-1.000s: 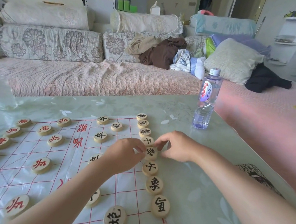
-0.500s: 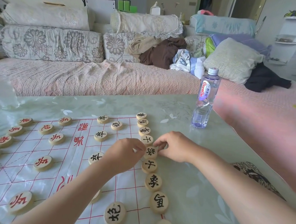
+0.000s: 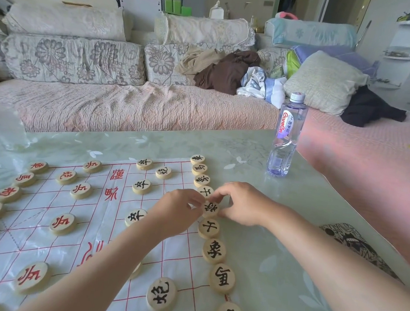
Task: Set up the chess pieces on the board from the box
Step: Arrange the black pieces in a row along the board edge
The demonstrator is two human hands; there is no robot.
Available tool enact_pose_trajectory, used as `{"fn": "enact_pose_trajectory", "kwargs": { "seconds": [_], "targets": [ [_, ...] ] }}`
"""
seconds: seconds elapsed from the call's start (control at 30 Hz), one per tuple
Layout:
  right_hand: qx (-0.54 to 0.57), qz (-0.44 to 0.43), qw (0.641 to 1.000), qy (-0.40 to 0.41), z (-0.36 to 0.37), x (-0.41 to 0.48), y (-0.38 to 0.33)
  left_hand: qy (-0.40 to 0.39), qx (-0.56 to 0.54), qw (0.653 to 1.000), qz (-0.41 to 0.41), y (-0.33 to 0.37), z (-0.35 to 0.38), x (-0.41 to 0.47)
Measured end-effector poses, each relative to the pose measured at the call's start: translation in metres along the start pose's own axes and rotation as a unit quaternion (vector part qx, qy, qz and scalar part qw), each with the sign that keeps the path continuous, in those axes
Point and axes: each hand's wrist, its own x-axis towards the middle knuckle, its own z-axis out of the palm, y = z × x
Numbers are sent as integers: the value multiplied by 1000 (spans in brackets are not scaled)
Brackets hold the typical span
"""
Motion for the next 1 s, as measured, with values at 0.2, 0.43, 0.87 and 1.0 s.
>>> {"fn": "enact_pose_trajectory", "kwargs": {
  "seconds": [0.2,0.43,0.87,1.0],
  "targets": [
    [2,13,1000,2,-3,-3,2,6,27,1000,5,-4,-1,0],
    [9,-1,1000,11,1,-1,0,7,45,999,3,-5,1,1],
    [4,2,1000,2,0,-2,0,16,71,997,-10,-3,2,1],
    [-14,16,1000,1,-6,-8,-2,24,85,996,13,-3,-2,-9]
  ]
}}
